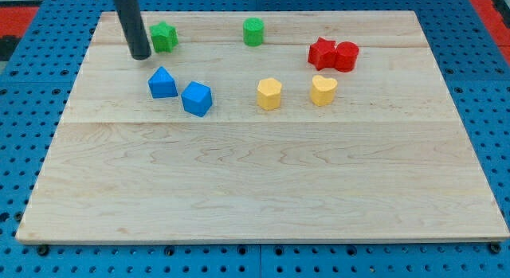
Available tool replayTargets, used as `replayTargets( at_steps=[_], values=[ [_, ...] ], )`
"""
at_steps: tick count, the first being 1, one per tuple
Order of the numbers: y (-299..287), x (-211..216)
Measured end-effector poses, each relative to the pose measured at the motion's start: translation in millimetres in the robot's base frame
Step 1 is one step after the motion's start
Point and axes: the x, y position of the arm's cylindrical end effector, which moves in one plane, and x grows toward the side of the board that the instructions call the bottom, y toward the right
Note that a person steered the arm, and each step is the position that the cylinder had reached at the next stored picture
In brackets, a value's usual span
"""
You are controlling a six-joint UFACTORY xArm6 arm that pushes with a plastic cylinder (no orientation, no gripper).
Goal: Push the cube to the top of the red circle
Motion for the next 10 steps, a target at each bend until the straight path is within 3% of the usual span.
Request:
replayTargets(
  at_steps=[4, 5, 6, 7, 8, 9, 10],
  values=[
    [103.0, -5.2],
    [85.2, -53.2],
    [62.4, -57.5],
    [71.3, -25.5],
    [68.3, 51.0],
    [52.3, 86.0],
    [82.7, 125.7]
  ],
)
